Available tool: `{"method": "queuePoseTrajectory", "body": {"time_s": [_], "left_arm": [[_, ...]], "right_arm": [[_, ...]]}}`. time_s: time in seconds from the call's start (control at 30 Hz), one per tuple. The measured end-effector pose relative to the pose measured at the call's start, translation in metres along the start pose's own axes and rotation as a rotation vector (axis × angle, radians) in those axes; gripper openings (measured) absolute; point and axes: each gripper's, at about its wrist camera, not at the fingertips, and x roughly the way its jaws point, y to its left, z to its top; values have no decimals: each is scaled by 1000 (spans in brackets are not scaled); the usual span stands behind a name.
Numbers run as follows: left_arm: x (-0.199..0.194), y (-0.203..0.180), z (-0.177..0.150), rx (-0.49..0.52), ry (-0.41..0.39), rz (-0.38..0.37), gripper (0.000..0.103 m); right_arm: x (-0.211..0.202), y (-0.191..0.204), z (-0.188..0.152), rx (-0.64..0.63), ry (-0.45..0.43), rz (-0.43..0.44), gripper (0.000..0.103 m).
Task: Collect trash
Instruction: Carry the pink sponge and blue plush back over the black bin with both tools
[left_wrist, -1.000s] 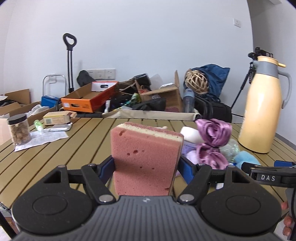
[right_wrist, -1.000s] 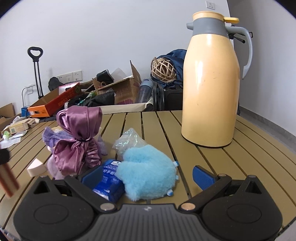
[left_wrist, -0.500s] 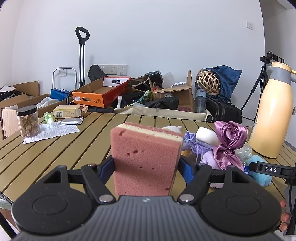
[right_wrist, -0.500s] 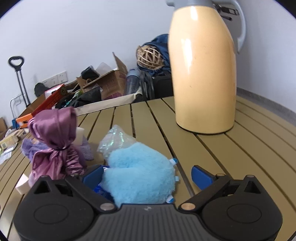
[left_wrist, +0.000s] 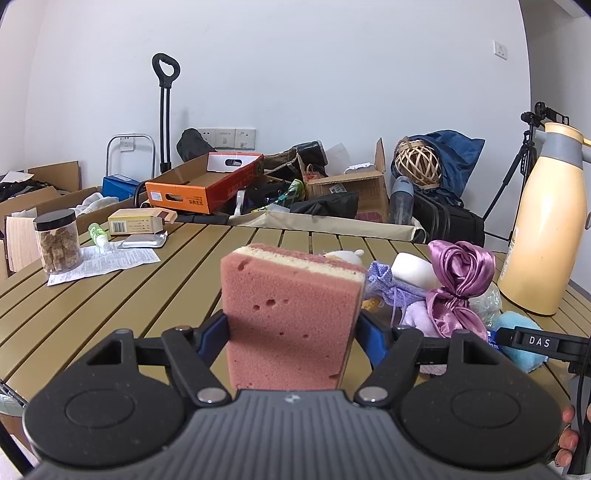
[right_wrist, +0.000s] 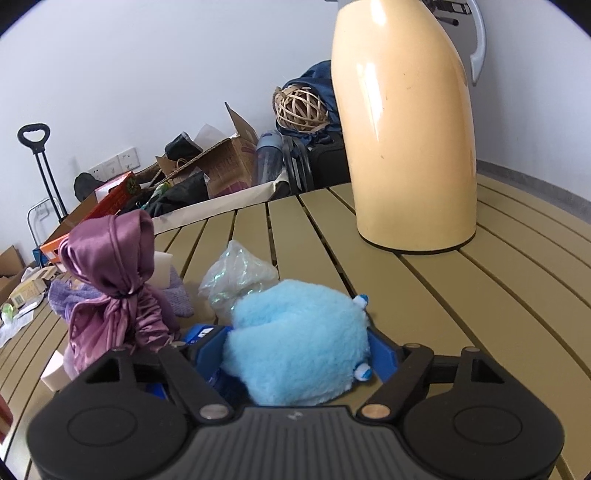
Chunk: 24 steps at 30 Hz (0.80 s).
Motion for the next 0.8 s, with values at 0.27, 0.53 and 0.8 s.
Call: {"method": "queuePoseTrajectory", "body": {"time_s": [0.27, 0.53, 0.8], "left_arm": [[-1, 0, 0, 0, -4, 1, 74], [-7, -2, 1, -6, -15, -3, 74], [-36, 2, 4, -34, -22, 2, 74]], "right_arm": [[-9, 2, 2, -13, -16, -11, 75], [-32, 1, 3, -3, -64, 10, 74], [-74, 6, -4, -17, -110, 49, 74]]}}
